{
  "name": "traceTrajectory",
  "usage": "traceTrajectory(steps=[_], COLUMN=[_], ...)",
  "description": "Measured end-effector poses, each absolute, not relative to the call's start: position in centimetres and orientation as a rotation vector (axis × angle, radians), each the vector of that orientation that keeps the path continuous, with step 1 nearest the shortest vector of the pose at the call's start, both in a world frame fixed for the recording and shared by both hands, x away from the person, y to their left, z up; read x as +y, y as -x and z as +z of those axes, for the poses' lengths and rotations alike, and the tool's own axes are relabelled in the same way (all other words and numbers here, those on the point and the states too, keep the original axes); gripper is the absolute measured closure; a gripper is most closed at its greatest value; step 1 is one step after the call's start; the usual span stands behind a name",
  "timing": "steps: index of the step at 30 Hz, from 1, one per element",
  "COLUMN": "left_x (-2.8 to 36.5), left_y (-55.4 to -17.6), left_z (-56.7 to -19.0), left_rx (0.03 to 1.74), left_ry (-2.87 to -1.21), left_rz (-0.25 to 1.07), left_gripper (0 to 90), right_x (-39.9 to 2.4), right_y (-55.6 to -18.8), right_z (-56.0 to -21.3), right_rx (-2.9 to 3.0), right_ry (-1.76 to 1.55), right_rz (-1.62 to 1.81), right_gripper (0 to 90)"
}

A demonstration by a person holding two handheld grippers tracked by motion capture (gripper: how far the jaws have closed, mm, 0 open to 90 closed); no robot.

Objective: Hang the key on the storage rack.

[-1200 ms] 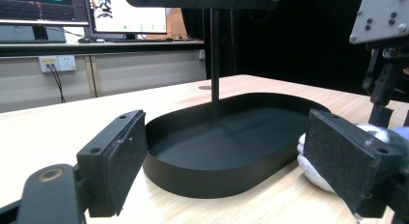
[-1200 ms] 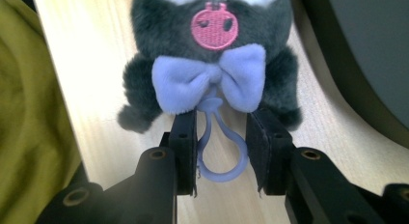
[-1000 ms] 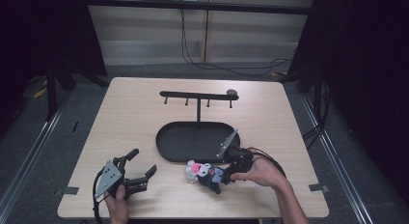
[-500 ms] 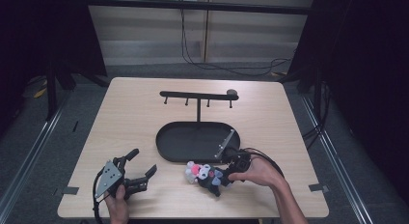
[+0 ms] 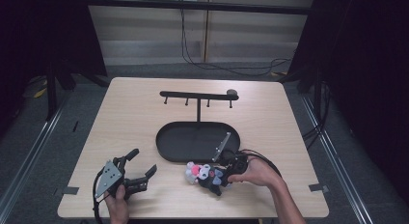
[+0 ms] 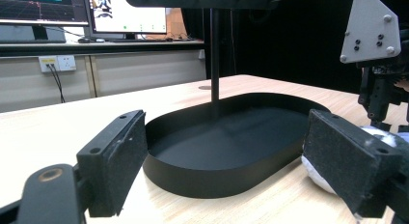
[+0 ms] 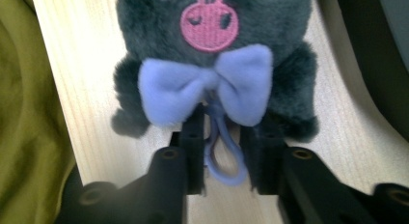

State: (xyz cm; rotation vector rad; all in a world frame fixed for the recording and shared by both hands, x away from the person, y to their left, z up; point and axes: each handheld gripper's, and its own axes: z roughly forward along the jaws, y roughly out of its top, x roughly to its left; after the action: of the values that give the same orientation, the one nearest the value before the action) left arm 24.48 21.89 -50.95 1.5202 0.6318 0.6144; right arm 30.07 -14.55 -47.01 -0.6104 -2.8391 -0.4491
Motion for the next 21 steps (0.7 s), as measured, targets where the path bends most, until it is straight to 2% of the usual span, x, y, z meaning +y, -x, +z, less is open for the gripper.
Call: traceTrajectory(steps=[3,10,21], left_x=[21.9,21.9,21.9], left_y=[-24.5,-24.5,-24.5], left_z=[-50.9,-50.9,-50.9], left_rx=[0.632,0.632,0.633], left_ry=[-1.521,-1.521,-1.523], left_rz=[0.615,0.614,0.612], left_gripper=[15.4,15.4,15.4], right_x=[-14.6,-14.7,-14.8], right_y=[-30.1,-30.3,-30.3], right_z=[-47.0,-47.0,-44.2], right_rx=[-2.821,-2.789,-2.801], right_ry=[0.635,0.635,0.624], right_rz=[-0.450,-0.445,-0.438], right_gripper=[86.5,86.9,87.1])
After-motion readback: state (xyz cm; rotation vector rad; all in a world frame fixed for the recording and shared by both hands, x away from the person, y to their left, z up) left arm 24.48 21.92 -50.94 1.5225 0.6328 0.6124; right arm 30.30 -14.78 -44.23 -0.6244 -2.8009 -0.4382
